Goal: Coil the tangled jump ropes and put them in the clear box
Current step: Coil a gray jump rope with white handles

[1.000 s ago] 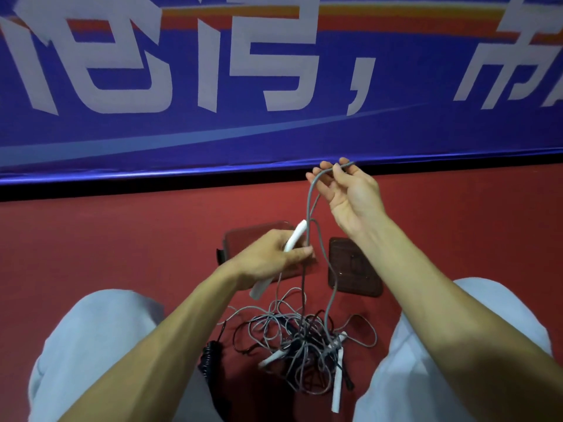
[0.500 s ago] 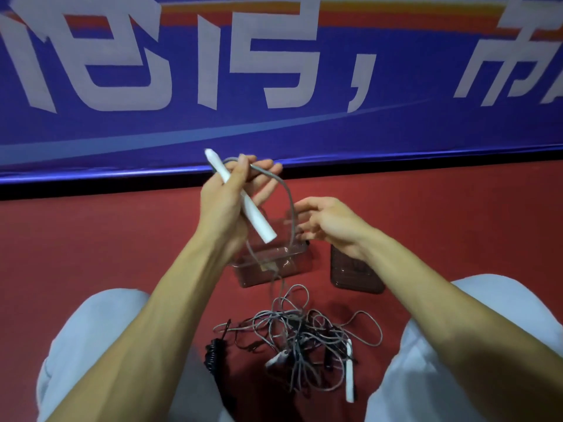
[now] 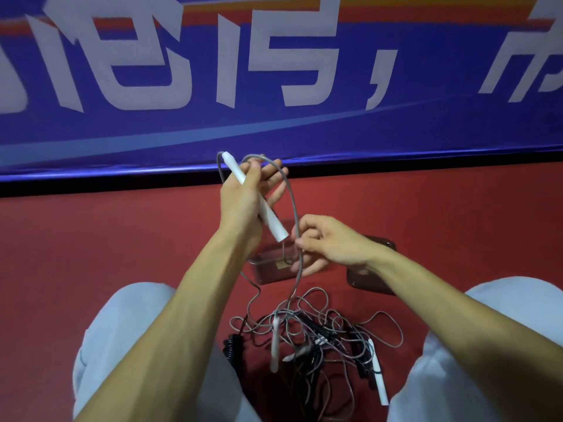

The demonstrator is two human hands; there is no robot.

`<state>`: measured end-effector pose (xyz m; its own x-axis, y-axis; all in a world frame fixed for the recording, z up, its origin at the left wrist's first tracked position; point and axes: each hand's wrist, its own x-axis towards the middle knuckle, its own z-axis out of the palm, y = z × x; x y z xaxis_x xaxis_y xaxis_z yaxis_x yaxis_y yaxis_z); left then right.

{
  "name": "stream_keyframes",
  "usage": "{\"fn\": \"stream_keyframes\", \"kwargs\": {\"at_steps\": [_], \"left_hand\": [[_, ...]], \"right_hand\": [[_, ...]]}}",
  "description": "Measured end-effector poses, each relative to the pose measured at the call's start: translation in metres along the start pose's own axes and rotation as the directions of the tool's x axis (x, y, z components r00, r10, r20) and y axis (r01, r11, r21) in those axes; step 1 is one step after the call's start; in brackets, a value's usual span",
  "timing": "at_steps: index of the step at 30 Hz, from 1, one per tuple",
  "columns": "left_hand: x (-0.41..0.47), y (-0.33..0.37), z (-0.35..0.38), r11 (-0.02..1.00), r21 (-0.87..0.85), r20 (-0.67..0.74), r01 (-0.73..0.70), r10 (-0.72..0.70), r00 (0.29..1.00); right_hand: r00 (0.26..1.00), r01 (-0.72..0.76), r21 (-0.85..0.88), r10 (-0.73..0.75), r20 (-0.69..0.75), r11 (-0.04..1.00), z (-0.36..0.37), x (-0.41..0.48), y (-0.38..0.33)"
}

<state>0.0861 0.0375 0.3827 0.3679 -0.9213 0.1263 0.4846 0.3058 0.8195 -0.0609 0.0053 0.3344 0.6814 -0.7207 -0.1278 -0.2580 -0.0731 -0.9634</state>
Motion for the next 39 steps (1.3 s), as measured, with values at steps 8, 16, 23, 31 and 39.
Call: {"fn": "stream_keyframes", "kwargs": {"at_steps": [8, 16, 23, 31, 39], "left_hand": [[-0.006, -0.024, -0.006, 0.762, 0.637, 0.153, 0.116, -0.273, 0.95], [-0.016, -0.039, 0.003, 0.755, 0.649, 0.295, 0.097, -0.367, 0.882], [-0.007, -0.035, 0.006, 0.895, 0.441, 0.147, 0.064, -0.142, 0.979], [-0.001, -0.028, 0.0, 0.95, 0.309, 0.021, 0.039, -0.048, 0.999], [-0.009, -0.04, -0.009, 0.603, 0.789, 0.351, -0.116, -0.288, 0.891]], "right_hand": [[0.893, 0.285, 0.395, -0.092, -0.441, 0.873, -0.024, -0.006, -0.025], [0.815, 0.39, 0.57, 0.017, -0.58, 0.723, -0.048, -0.002, -0.026], [0.948, -0.087, 0.012, 0.086, -0.306, 0.996, -0.045, -0.002, -0.008], [0.935, -0.013, -0.524, -0.175, -0.308, 0.852, -0.034, -0.005, -0.015], [0.903, 0.107, 0.269, 0.019, -0.428, 0.957, -0.053, -0.015, -0.03]]}}
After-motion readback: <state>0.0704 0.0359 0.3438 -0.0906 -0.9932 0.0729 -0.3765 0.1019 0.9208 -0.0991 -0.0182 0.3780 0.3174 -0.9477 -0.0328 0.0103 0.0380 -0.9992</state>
